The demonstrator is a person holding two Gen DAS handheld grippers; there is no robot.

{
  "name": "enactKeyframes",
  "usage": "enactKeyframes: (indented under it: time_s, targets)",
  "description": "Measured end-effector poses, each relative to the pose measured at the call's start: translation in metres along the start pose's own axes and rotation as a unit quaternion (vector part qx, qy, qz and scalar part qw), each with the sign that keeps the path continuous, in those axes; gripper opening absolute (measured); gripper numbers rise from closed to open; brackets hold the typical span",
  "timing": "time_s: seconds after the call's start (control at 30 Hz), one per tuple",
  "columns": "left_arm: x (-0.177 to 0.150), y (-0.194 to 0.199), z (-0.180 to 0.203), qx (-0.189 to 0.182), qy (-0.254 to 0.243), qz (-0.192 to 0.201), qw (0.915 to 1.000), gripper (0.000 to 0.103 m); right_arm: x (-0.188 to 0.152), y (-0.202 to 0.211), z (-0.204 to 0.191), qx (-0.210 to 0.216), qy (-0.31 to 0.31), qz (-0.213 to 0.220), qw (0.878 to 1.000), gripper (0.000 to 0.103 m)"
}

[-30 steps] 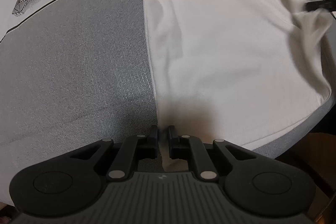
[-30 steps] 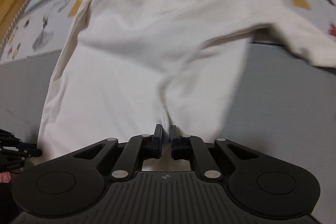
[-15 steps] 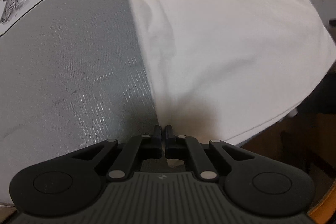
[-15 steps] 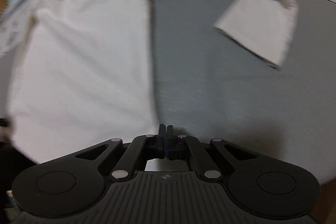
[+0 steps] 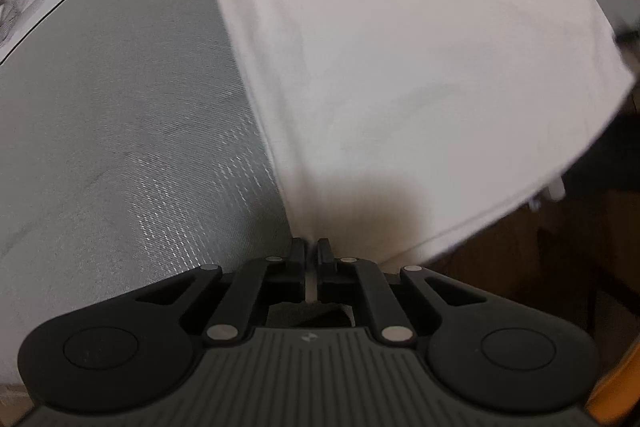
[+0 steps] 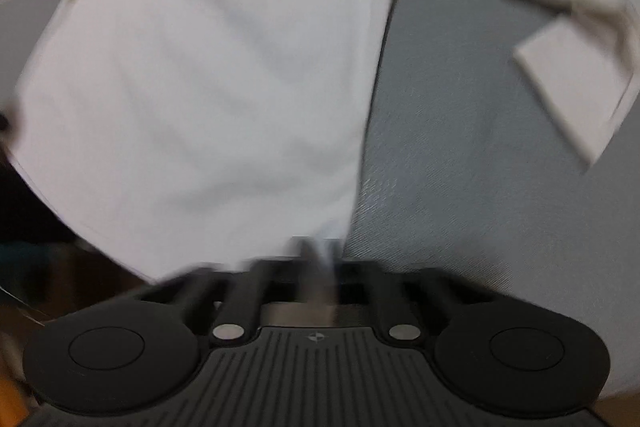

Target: Fold small clothes

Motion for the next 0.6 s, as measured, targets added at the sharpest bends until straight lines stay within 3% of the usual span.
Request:
enactKeyframes:
  time_s: [0.1,0.23,0.27,0.33,0.43,0.53,0.6]
  targets:
    - [-0.007,-0.004,0.003,0.002,-0.012,-0.01,0.9999,0.005,0.008,0.006,0.008,0.003,-0.019,0.012,1.0,0.0]
    - [-0.004,0.007,-0.004,0.02,-0.007,0.014,0.9997,0.012,0.0,-0.007,0.019,-0.04,-0.008,-0.024,0.999,0.002]
    - [0.001,0.017,-0.008,0.031,0.001,0.037,0.9988,0.014,0.006,-0.002,0.024,-0.04,-0.024,-0.006,0.999,0.005]
    - [0.014,0.039,-0.013,0.025,0.028,0.092,0.995,0.021,0.029,0.022,0.037,-0.02,-0.081,0.069,0.994,0.021]
    - [0.035,0.061,-0.011,0.007,0.045,0.155,0.9868,0.025,0.058,0.059,0.061,0.015,-0.174,0.188,0.966,0.042]
    - [0.051,0.055,-0.002,0.024,0.027,0.157,0.987,0.04,0.071,0.067,0.09,0.008,-0.255,0.225,0.94,0.043]
    - [0.067,0.052,-0.001,0.043,0.014,0.147,0.9881,0.04,0.074,0.068,0.11,-0.023,-0.29,0.237,0.927,0.043]
Point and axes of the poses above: each gripper's, at about its wrist camera, not at the fingertips, and y roughly against the way its jaws point, z to its right, x to its top, the point moved 8 cm from there along -y, roughly the way its jaws point, and after that the axes turned 7 degrees about -y, right-handed, at the moved point
